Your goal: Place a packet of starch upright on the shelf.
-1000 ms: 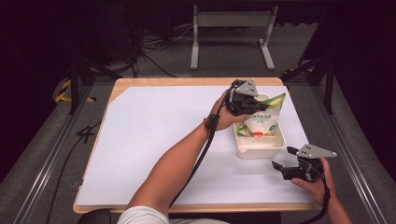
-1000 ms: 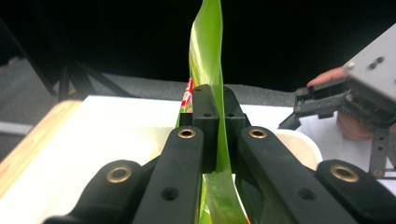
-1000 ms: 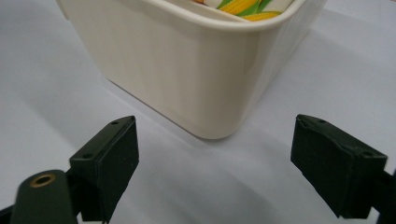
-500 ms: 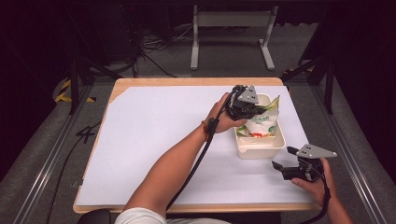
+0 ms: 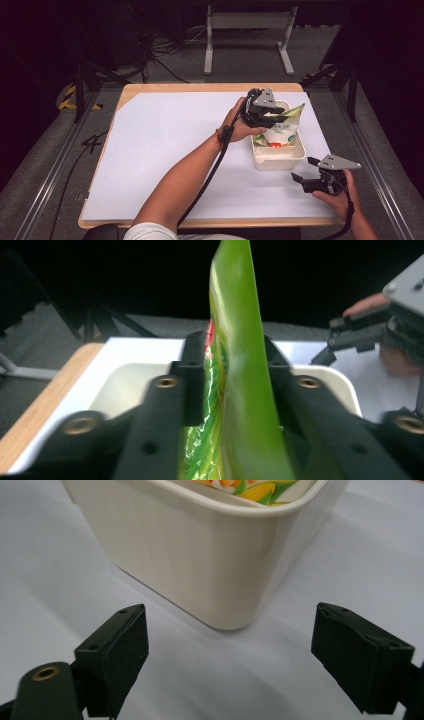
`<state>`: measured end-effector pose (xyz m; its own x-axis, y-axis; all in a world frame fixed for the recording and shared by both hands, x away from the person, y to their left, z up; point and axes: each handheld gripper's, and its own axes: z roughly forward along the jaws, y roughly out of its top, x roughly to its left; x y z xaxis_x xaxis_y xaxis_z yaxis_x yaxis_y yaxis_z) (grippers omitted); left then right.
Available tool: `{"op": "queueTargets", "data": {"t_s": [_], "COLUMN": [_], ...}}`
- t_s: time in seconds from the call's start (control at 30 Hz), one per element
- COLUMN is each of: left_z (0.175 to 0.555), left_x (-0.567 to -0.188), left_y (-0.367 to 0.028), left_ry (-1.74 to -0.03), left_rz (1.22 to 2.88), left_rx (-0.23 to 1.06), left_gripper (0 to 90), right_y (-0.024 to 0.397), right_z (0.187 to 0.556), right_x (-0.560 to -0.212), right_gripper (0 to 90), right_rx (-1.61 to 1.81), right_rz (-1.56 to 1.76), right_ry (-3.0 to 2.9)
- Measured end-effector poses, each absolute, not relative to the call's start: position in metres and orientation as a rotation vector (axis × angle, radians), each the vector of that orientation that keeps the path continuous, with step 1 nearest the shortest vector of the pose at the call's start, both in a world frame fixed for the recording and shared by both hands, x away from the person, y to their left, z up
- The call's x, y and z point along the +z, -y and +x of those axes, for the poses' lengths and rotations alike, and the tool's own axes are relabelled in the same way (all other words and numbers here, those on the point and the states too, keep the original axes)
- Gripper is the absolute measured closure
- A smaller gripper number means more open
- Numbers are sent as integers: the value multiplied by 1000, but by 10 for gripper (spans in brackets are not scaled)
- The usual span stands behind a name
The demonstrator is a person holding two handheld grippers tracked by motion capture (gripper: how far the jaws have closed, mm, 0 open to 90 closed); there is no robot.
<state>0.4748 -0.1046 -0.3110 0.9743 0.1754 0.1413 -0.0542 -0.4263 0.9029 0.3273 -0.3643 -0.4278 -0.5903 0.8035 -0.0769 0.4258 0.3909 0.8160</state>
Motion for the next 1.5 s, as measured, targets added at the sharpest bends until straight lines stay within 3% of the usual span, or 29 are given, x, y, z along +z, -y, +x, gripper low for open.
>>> {"op": "queueTargets", "data": {"t_s": [0.27, 0.43, 0.7, 1.5], "left_z": [475, 472, 467, 443], "left_x": [-309, -309, -308, -335], "left_y": [88, 75, 51, -24], "left_ry": [-91, -112, -167, -248], "left_rz": [1998, 2007, 1977, 2055], "left_rx": [271, 300, 332, 455], "left_gripper": [550, 381, 244, 161], "right_y": [363, 363, 362, 360], "right_z": [327, 327, 326, 325], "right_x": [-427, -427, -426, -425], "right_gripper": [152, 152, 152, 152], "right_rx": [1085, 1085, 1086, 1078], "right_rz": [1048, 1045, 1040, 1028], "right_ry": [-2189, -2182, -2180, -2184]}}
